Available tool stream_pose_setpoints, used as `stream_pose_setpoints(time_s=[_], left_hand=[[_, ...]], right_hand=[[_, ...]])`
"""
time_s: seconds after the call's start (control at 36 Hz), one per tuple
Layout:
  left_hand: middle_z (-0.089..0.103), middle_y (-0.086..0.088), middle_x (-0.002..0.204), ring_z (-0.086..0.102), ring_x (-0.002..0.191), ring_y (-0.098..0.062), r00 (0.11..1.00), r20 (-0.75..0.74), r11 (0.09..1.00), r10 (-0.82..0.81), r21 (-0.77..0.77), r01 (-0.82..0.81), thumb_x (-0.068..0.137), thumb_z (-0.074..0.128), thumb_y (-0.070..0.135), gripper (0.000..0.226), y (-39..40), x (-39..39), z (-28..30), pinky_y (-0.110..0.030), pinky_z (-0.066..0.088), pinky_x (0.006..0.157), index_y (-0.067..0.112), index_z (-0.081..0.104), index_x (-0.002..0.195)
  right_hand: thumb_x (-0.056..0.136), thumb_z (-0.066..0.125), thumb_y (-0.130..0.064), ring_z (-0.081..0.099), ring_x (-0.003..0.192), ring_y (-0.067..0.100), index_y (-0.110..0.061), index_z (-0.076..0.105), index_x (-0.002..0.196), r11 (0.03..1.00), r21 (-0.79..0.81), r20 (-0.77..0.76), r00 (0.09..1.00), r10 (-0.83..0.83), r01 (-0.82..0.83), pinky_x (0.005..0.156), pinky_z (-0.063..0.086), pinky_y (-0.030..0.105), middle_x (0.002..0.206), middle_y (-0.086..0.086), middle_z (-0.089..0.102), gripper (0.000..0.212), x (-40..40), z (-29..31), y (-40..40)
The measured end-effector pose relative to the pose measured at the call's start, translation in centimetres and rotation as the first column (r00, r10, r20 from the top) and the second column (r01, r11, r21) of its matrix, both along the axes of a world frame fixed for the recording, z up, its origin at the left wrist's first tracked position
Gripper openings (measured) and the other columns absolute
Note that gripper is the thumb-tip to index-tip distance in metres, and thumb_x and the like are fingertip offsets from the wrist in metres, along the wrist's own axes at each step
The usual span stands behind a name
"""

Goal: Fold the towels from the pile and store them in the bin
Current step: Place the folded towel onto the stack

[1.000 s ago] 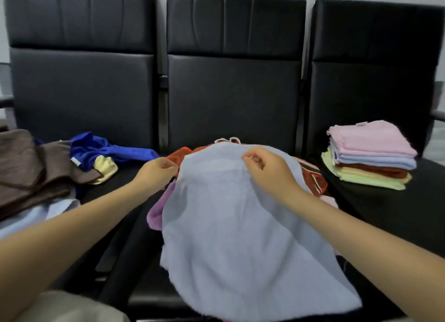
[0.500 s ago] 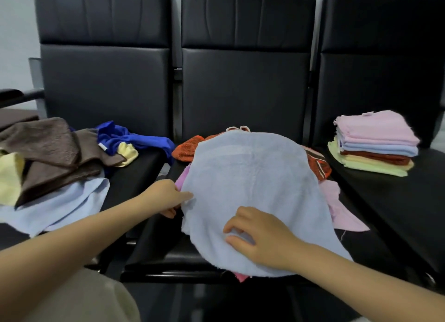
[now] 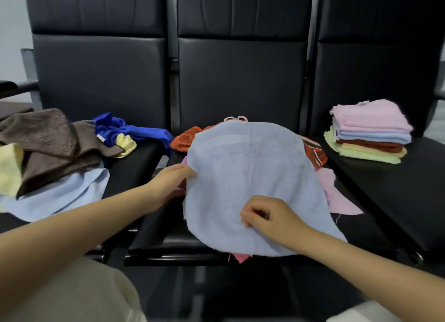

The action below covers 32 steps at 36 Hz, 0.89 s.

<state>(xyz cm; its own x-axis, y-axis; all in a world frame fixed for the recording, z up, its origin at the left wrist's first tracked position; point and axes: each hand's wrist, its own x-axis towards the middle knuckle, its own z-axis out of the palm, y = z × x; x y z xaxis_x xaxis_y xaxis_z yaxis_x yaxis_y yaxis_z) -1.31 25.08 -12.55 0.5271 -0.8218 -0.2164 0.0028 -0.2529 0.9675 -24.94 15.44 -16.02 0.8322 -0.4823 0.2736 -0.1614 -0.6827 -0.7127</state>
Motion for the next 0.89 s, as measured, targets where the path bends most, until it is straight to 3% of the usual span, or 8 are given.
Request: stream_pose_setpoints(time_s=[0.06, 0.17, 0.31, 0.33, 0.42, 0.53, 0.75, 0.89], left_hand=[[0.069, -0.010, 0.100, 0.064, 0.088, -0.024, 0.998, 0.054, 0.999, -0.020, 0.049, 0.017, 0.094, 0.058, 0.019, 0.011, 0.1, -0.3, -0.2, -0.032, 0.052, 0.075, 0.010, 0.063, 0.091], [0.055, -0.007, 0.077, 0.051, 0.068, -0.018, 0.931, 0.355, 0.990, -0.082, 0.133, 0.036, 0.089, 0.066, 0.033, 0.031, 0.2, -0.6, -1.3, -0.025, 0.042, 0.059, 0.014, 0.049, 0.072], [0.049, 0.004, 0.057, 0.043, 0.054, -0.008, 0.501, 0.842, 0.974, -0.199, 0.227, 0.006, 0.087, 0.064, 0.045, 0.041, 1.1, -1.2, -1.4, -0.023, 0.031, 0.051, 0.016, 0.048, 0.063], [0.049, 0.004, 0.055, 0.043, 0.053, -0.008, 0.473, 0.856, 0.972, -0.209, 0.236, 0.004, 0.087, 0.063, 0.047, 0.042, 1.3, -1.4, -1.6, -0.023, 0.031, 0.051, 0.016, 0.049, 0.061], [0.056, 0.007, 0.061, 0.050, 0.056, -0.005, 0.584, 0.797, 0.982, -0.152, 0.188, -0.002, 0.088, 0.063, 0.046, 0.032, 2.0, -1.2, -1.4, -0.024, 0.037, 0.055, 0.018, 0.056, 0.072], [0.057, 0.006, 0.070, 0.052, 0.064, -0.008, 0.450, 0.889, 0.997, -0.081, 0.081, 0.019, 0.084, 0.068, 0.040, 0.025, 2.9, -1.0, -1.5, -0.022, 0.033, 0.055, 0.023, 0.052, 0.075], [0.058, 0.007, 0.074, 0.055, 0.077, -0.008, 0.462, 0.854, 0.951, -0.240, 0.112, 0.287, 0.076, 0.042, 0.061, 0.045, 5.5, -2.0, -3.0, -0.014, 0.041, 0.067, 0.022, 0.061, 0.064], [0.056, 0.011, 0.080, 0.055, 0.083, -0.008, 0.393, 0.906, 0.972, -0.157, 0.070, 0.226, 0.080, 0.040, 0.063, 0.052, 6.6, -2.3, -3.4, -0.020, 0.045, 0.071, 0.024, 0.072, 0.091]], right_hand=[[0.078, 0.064, -0.050, 0.058, 0.079, 0.011, -0.020, 0.065, 0.078, 0.992, -0.081, -0.052, 0.995, 0.090, -0.094, 0.077, 0.047, 0.026, 0.083, -0.008, 0.060, 0.030, -0.4, 0.3, 0.0], [0.078, 0.065, -0.060, 0.045, 0.093, 0.004, -0.031, 0.060, 0.108, 0.829, -0.491, -0.233, 0.957, 0.172, -0.268, 0.083, 0.036, 0.017, 0.103, -0.014, 0.050, 0.042, -0.7, -0.5, 0.7], [0.089, 0.048, -0.047, 0.051, 0.091, 0.010, -0.026, 0.068, 0.098, 0.911, -0.384, -0.145, 0.984, 0.103, -0.151, 0.080, 0.042, 0.023, 0.096, -0.013, 0.055, 0.031, -0.3, -0.7, 1.1], [0.090, 0.047, -0.047, 0.053, 0.091, 0.008, -0.024, 0.068, 0.094, 0.932, -0.338, -0.132, 0.987, 0.092, -0.132, 0.081, 0.043, 0.023, 0.094, -0.014, 0.056, 0.032, -0.3, -0.8, 1.1], [0.092, 0.050, -0.044, 0.056, 0.084, 0.004, -0.025, 0.063, 0.077, 0.975, -0.214, -0.077, 0.996, 0.051, -0.066, 0.078, 0.043, 0.020, 0.084, -0.013, 0.057, 0.027, -0.1, -0.2, 1.0], [0.096, 0.058, -0.027, 0.058, 0.081, 0.005, -0.025, 0.062, 0.069, 0.994, -0.106, -0.130, 0.991, 0.021, -0.035, 0.077, 0.041, 0.016, 0.078, -0.011, 0.056, 0.027, -0.1, 0.1, 0.9], [0.095, 0.057, -0.027, 0.059, 0.075, 0.012, -0.017, 0.063, 0.066, 0.997, 0.042, -0.152, 0.987, -0.057, 0.064, 0.079, 0.046, 0.030, 0.076, 0.000, 0.065, 0.031, 0.3, 0.9, 1.1], [0.096, 0.057, -0.026, 0.047, 0.055, -0.001, -0.022, 0.056, 0.058, 0.982, 0.154, -0.177, 0.981, -0.085, 0.113, 0.059, 0.038, 0.015, 0.054, -0.012, 0.054, 0.038, 0.4, 1.1, 0.7]])
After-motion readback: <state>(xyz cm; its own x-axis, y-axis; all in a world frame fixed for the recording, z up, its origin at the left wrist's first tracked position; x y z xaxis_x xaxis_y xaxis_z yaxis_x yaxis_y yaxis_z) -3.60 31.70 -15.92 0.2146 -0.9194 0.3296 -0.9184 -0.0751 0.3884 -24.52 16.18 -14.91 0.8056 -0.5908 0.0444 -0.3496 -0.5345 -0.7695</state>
